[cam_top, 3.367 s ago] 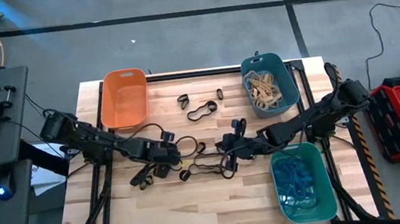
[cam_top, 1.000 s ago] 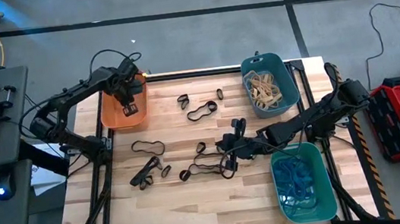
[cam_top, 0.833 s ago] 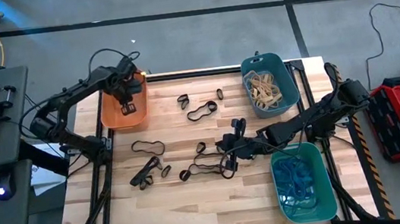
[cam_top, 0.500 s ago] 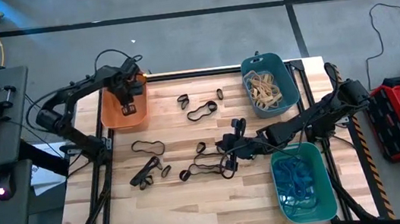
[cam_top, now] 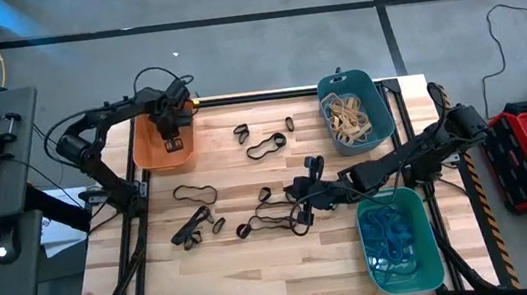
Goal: Sort rubber bands into baskets
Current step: Put the black rubber band into the orange bin
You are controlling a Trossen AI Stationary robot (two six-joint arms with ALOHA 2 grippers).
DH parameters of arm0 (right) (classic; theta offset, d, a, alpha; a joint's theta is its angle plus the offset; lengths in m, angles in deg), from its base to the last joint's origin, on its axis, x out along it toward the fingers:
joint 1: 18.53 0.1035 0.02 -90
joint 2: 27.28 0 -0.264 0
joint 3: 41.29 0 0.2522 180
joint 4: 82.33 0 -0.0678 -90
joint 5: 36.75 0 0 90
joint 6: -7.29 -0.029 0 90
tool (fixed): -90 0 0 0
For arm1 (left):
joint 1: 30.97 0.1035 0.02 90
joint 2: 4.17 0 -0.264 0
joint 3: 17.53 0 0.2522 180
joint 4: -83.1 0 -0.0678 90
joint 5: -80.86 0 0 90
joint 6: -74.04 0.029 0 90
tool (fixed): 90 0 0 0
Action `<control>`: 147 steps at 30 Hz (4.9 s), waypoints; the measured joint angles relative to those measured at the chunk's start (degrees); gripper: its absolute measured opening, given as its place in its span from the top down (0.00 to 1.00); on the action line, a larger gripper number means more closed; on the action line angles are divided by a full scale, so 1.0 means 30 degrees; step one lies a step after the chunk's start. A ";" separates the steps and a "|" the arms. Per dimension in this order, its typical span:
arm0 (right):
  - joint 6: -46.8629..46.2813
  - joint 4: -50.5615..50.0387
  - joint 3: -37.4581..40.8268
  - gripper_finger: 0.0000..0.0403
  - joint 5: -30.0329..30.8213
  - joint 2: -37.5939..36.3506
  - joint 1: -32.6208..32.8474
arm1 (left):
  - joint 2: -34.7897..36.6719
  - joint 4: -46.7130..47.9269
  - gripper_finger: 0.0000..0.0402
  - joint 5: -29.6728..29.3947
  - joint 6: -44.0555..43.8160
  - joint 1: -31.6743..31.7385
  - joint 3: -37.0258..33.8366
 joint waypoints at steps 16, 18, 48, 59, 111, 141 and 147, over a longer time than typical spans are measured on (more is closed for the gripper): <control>0.0006 0.0022 0.0006 1.00 -0.0007 0.0000 0.0000 | 0.6028 0.1254 0.61 -0.0774 -0.2566 -0.1860 0.0000; 0.0006 0.0022 -0.0001 1.00 -0.0007 0.0000 0.0000 | 0.6925 0.1721 0.61 -0.0622 -0.3261 -0.2295 0.0004; -0.0435 0.0036 0.0006 1.00 -0.0119 0.0000 0.0066 | 1.0922 0.5333 0.61 0.3092 -1.3919 -2.0002 0.0015; -0.0439 -0.0007 0.0006 1.00 -0.0168 0.0000 0.0087 | 0.6932 0.2957 0.61 0.2637 -1.7008 -2.4484 0.0015; -0.0449 0.0000 -0.0001 1.00 -0.0291 0.0000 0.0415 | 0.6938 -0.0476 0.99 0.3620 -2.0584 -2.4386 -0.3957; -0.0446 0.0002 0.0003 1.00 -0.0291 0.0000 0.0414 | 1.0440 0.4909 1.00 -0.0149 -1.9102 -2.0174 0.3275; -0.0446 0.0000 0.0000 1.00 -0.0291 0.0000 0.0408 | 1.0441 0.6804 1.00 -0.0573 -1.7771 -1.6377 0.4407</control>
